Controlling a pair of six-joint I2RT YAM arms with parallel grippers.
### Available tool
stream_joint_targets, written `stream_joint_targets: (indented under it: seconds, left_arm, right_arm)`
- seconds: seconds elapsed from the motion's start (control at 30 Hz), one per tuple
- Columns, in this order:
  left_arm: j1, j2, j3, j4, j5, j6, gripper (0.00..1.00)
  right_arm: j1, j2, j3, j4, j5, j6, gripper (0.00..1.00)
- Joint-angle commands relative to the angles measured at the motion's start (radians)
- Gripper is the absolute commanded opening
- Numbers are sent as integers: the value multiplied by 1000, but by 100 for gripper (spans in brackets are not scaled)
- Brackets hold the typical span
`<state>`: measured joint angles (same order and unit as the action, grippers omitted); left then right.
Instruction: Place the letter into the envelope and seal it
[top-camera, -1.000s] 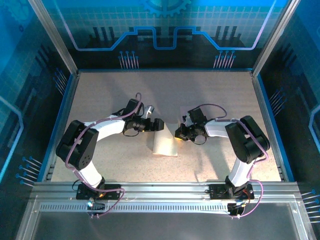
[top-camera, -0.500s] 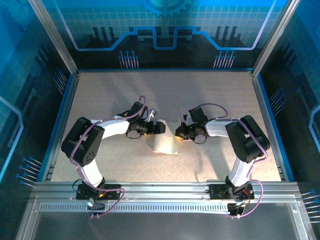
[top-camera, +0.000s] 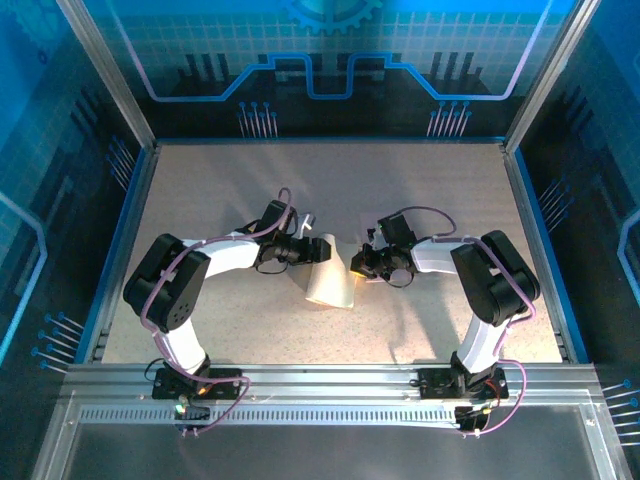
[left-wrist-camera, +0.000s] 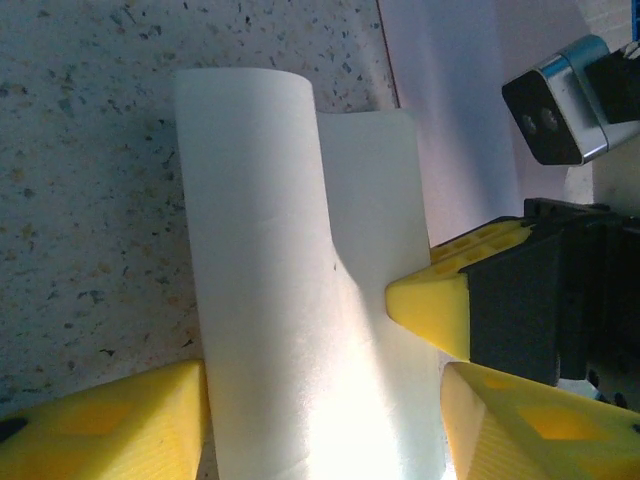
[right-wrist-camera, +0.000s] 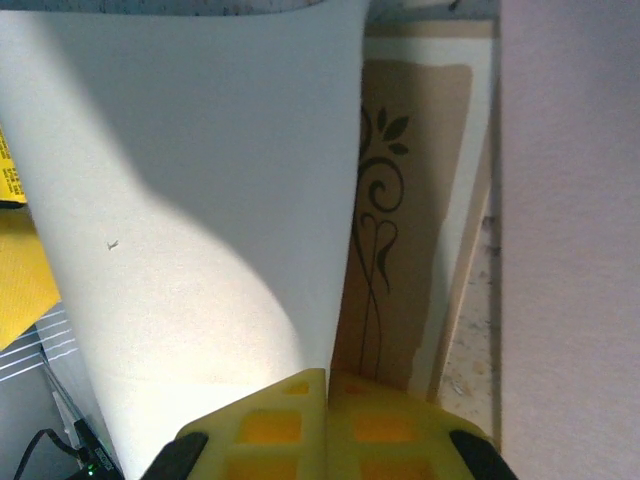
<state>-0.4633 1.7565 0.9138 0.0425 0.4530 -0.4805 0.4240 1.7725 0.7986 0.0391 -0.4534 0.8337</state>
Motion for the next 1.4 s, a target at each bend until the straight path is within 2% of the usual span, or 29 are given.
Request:
stream_joint_targets:
  seconds: [0.0, 0.17, 0.23, 0.33, 0.43, 0.57, 0.67, 0.9, 1.23, 1.37]
  left_arm:
    - [-12, 13, -4, 19, 34, -2, 55]
    - [-12, 6, -3, 18, 31, 6, 55]
    - [-12, 11, 2, 9, 30, 16, 63]
    - [-12, 29, 9, 3, 28, 29, 63]
    - [-12, 52, 19, 6, 38, 37, 56]
    - [-12, 67, 28, 15, 46, 44, 33]
    - [-10, 69, 39, 0, 39, 56, 22]
    - [-6, 40, 54, -37, 23, 82, 11]
    - [3, -7, 65, -61, 37, 94, 0]
    - [9, -46, 67, -60, 45, 84, 0]
  right_arm:
    - [-16, 1, -13, 13, -4, 5, 0]
    - [-14, -5, -22, 12, 1, 1, 0]
    - [-14, -7, -26, 13, 1, 0, 0]
    - [-17, -10, -30, 18, 1, -1, 0]
    - [-19, -15, -35, 18, 1, 0, 0]
    - [-23, -23, -39, 19, 1, -2, 0]
    - [-27, -25, -42, 19, 0, -3, 0]
    - [-30, -33, -47, 19, 1, -4, 0]
    - [-34, -78, -6, -34, 9, -23, 0]
    - [-34, -118, 28, -76, 13, -37, 11]
